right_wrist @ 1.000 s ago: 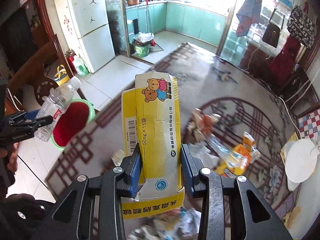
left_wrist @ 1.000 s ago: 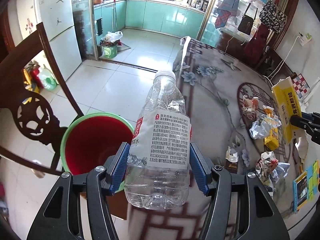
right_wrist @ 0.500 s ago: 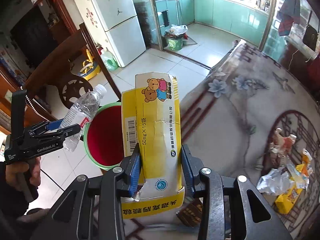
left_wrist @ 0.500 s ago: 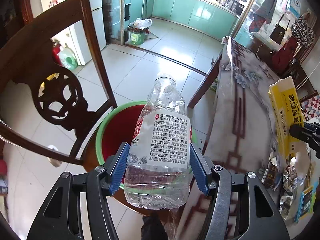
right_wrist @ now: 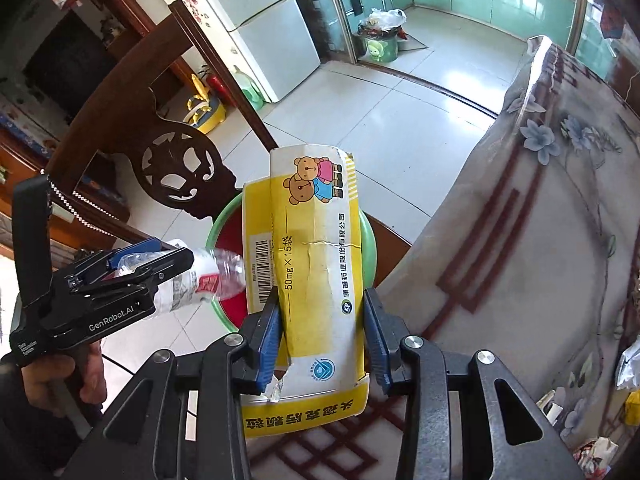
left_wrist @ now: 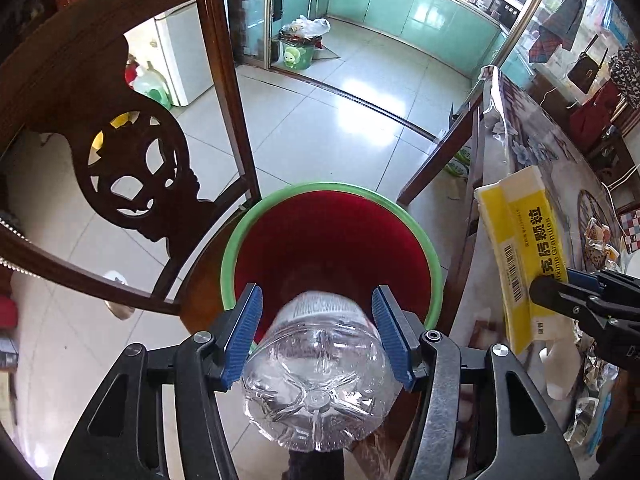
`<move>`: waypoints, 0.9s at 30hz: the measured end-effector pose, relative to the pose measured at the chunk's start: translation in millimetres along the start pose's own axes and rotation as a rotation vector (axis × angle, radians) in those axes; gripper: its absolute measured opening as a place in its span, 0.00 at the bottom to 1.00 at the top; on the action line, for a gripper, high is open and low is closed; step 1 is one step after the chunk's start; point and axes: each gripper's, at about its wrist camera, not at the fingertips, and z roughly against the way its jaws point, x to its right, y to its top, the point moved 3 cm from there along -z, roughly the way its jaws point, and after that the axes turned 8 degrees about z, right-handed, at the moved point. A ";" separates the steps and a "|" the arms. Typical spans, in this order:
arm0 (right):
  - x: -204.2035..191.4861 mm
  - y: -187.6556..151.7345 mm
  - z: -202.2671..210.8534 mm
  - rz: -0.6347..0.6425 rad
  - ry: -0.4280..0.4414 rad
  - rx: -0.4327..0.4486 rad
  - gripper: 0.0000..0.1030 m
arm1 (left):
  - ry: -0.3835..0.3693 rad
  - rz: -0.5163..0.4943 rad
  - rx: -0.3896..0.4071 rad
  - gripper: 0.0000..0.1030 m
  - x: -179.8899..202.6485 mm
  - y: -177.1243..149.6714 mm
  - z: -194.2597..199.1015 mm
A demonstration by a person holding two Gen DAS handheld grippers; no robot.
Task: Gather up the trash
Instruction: 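Carry the bottle and tissue box over the red bin with both tools, then open both tools to drop the bottle and tissue box into the bin, then grasp the brown Baisha pack with the left tool while the right tool grasps crumpled paper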
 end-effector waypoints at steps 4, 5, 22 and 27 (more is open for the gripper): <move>-3.4 4.8 -15.1 -0.021 0.011 0.001 0.39 | 0.002 0.026 0.009 0.54 -5.8 3.2 -0.1; -3.5 6.4 -20.0 -0.033 0.021 -0.003 0.39 | 0.003 0.031 0.012 0.58 -6.7 4.3 0.2; 10.2 -16.1 25.2 -0.101 0.010 0.083 0.65 | -0.046 -0.010 0.072 0.87 26.9 4.0 18.7; 37.4 -50.2 75.6 -0.140 -0.052 0.139 0.65 | -0.096 -0.085 0.075 0.87 66.3 -7.6 22.8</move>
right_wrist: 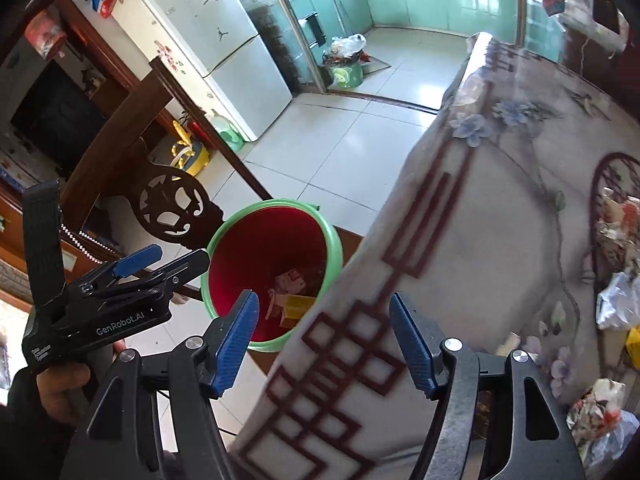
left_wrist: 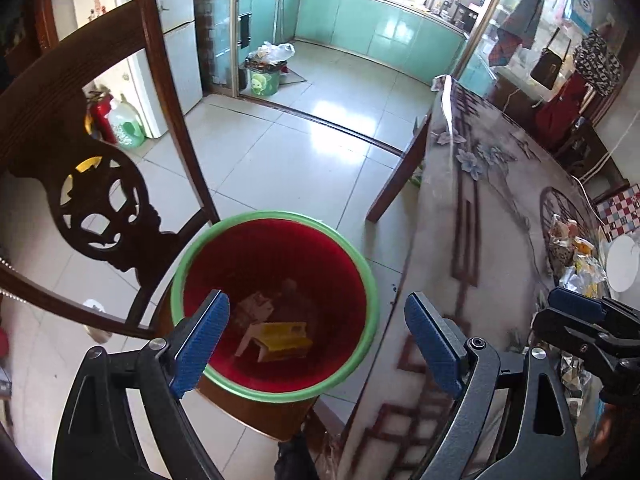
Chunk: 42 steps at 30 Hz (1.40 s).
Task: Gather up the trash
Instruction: 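Grasp the brown Baisha pack with the left tool while the right tool grasps crumpled paper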
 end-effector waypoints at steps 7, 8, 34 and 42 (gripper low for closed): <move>88.2 -52.2 77.9 -0.132 -0.173 0.054 0.65 | -0.123 -0.136 -0.039 0.87 84.5 -29.5 -0.5; 101.2 -59.4 87.9 -0.155 -0.197 0.059 0.65 | -0.148 -0.159 -0.059 0.87 99.5 -36.1 -2.3; 225.4 -164.4 118.6 -0.265 -0.120 0.003 0.65 | -0.030 -0.261 -0.115 0.42 216.0 -116.3 -3.4; 223.0 -161.2 77.9 -0.213 -0.093 -0.072 0.22 | 0.014 -0.255 -0.014 0.44 208.9 -102.3 28.7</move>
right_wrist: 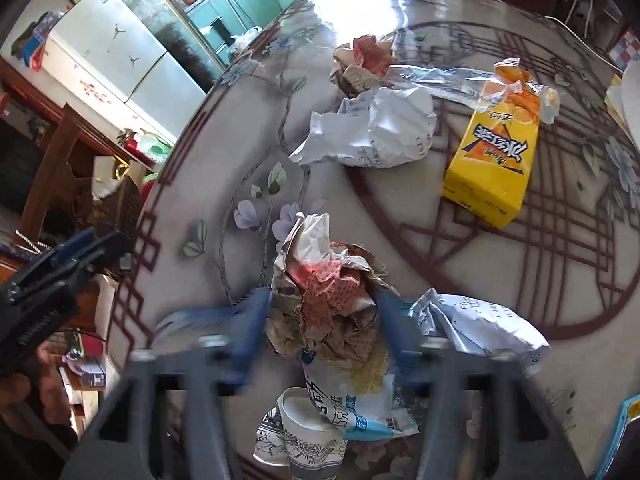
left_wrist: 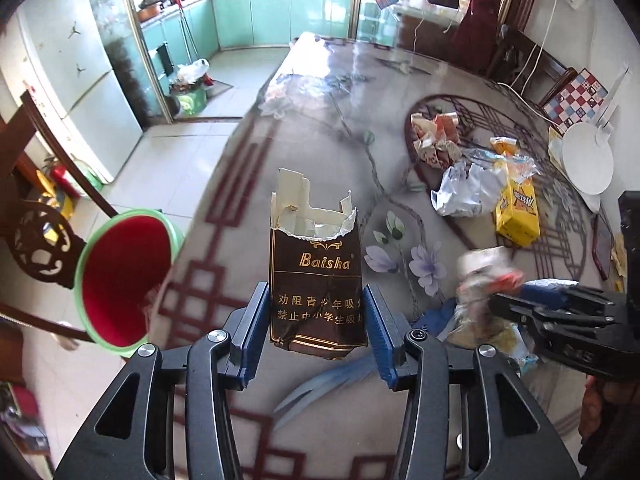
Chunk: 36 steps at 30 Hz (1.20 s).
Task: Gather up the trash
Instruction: 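Grasp the brown Baisha pack with the left tool while the right tool grasps crumpled paper, then carry the Baisha pack and crumpled paper over the red bin with both tools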
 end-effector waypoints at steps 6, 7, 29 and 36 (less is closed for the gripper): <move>-7.8 11.5 27.6 0.022 0.002 0.095 0.20 | 0.024 0.017 0.039 0.44 7.3 9.5 3.1; -12.0 15.0 36.9 0.036 -0.011 0.125 0.20 | 0.028 0.014 0.046 0.44 7.9 11.4 4.8; -65.8 36.0 82.2 0.125 -0.054 0.245 0.20 | 0.043 0.021 0.103 0.44 -16.1 27.0 18.4; -79.8 39.8 76.6 0.125 -0.062 0.239 0.20 | 0.035 0.025 0.100 0.44 -31.9 29.5 16.0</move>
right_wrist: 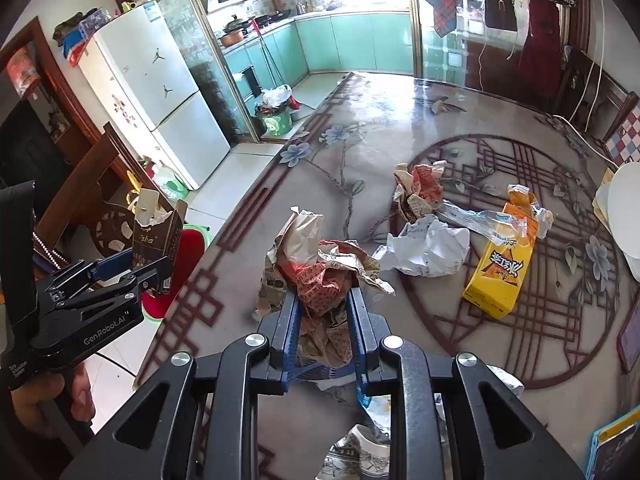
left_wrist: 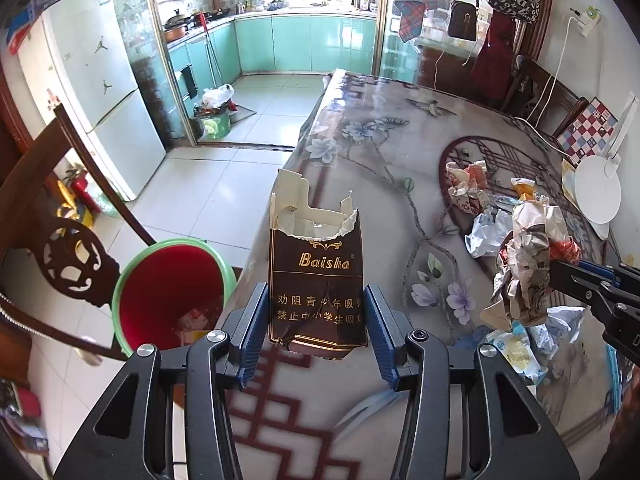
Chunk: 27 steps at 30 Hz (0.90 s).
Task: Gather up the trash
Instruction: 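Carry the Baisha pack and crumpled paper over the red bin with both tools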
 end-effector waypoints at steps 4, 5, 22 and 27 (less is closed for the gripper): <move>-12.0 4.3 -5.0 0.002 -0.001 -0.006 0.20 | -0.004 0.006 -0.003 0.44 -9.7 3.0 -3.3; -15.1 5.6 -6.5 0.003 -0.003 -0.007 0.20 | -0.005 0.007 -0.003 0.44 -12.6 4.0 -4.0; -69.7 27.0 -41.2 0.020 0.008 -0.039 0.20 | 0.005 0.047 -0.034 0.44 -74.7 13.7 -21.8; -93.5 37.0 -60.8 0.033 0.035 -0.055 0.21 | 0.034 0.089 -0.052 0.44 -107.3 14.7 -30.1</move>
